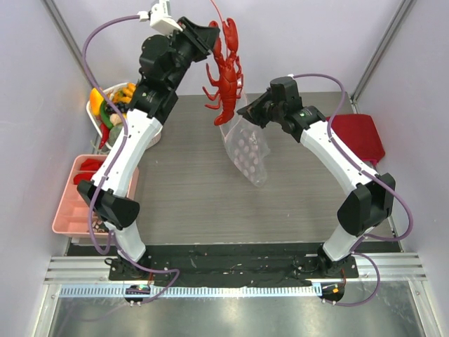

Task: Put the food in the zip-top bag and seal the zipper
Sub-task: Place the fake lobster in the zipper food storage bag.

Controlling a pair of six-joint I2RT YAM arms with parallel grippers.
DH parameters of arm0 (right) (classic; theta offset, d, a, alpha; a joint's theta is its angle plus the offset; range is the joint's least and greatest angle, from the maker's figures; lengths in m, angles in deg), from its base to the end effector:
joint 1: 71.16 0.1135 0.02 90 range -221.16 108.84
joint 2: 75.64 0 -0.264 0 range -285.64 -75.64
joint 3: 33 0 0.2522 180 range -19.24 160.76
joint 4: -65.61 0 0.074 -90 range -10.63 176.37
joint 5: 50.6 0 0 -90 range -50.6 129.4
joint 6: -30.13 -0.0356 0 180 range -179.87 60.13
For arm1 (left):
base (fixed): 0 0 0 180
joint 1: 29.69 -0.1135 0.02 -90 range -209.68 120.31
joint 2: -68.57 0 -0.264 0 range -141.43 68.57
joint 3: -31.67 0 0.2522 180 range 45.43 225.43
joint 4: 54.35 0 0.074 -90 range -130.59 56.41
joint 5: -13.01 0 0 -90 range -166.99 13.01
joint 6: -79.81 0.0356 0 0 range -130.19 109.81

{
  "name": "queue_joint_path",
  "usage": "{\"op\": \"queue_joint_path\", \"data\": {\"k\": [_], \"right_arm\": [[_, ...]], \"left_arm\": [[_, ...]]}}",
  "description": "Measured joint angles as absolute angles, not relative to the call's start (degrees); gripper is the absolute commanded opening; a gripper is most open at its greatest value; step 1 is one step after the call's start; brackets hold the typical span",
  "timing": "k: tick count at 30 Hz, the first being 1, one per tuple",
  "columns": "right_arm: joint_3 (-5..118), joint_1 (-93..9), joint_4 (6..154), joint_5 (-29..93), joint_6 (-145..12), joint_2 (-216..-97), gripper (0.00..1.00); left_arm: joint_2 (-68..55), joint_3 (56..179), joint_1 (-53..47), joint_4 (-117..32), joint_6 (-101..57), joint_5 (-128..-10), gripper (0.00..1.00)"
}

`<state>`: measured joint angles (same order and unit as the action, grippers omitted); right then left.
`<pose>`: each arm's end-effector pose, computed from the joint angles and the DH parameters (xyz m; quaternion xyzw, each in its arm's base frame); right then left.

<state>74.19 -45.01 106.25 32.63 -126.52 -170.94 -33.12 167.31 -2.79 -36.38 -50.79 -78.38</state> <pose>0.3456 0.1743 0.3757 0.2691 0.8163 0.4033 0.3139 0.3465 -0.1748 0.5430 -0.0814 0.5965 -0.4375 0.6680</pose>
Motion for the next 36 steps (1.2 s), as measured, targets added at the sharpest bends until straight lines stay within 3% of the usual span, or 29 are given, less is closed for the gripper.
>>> {"op": "queue_joint_path", "data": {"k": [22,36], "right_arm": [[74.19,-45.03,102.79,28.87,-130.94,-170.94,0.01],[69.99,-46.43,100.52,26.58,-136.58,-170.94,0.01]], "left_arm": [[-39.90,174.92,1.01,-35.24,-43.01,-95.60,0.00],[-30.13,150.94,5.36,-36.51,-37.15,-96.30,0.00]]}}
